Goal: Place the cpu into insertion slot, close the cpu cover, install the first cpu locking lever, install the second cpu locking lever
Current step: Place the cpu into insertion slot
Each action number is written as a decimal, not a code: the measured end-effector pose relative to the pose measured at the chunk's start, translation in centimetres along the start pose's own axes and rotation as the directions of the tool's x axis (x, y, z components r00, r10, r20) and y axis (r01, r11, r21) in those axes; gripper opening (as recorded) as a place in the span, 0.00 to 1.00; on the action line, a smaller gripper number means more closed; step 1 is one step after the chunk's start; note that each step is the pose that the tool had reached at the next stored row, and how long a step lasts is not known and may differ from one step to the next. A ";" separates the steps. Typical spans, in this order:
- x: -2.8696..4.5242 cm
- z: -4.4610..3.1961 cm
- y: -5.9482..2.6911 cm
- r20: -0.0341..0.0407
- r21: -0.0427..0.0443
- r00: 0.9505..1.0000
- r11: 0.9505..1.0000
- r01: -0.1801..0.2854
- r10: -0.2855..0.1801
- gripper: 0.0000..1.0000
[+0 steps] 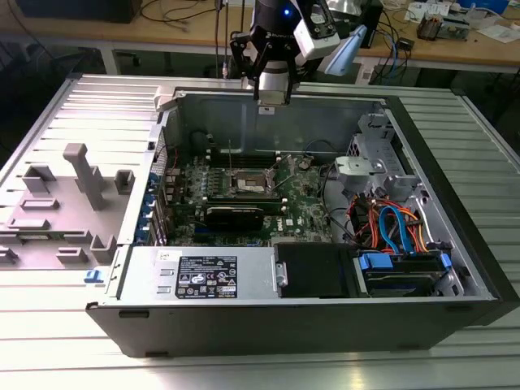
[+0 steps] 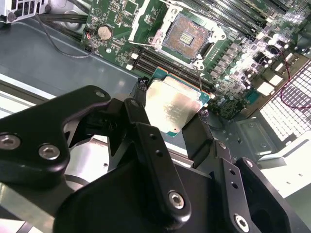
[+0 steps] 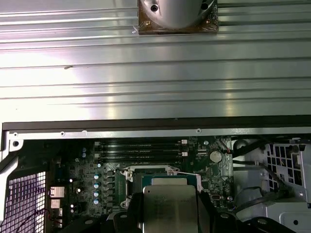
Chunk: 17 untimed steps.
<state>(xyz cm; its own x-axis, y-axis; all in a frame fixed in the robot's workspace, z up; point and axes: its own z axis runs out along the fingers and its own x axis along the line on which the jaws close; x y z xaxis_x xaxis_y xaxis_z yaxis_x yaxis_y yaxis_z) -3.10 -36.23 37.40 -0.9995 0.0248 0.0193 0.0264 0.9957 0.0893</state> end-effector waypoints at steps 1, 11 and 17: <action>0.00 0.00 -0.02 0.000 0.000 1.000 1.000 0.000 0.000 0.55; -0.01 -0.01 -0.31 0.000 0.000 1.000 1.000 0.000 0.000 0.55; -0.01 -0.02 -0.34 0.000 0.000 1.000 1.000 0.000 0.000 0.55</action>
<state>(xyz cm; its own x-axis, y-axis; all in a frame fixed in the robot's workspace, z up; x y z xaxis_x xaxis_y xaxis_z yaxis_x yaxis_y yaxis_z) -3.09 -36.57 37.39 -0.9995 0.0248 0.0193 0.0264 0.9957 0.0893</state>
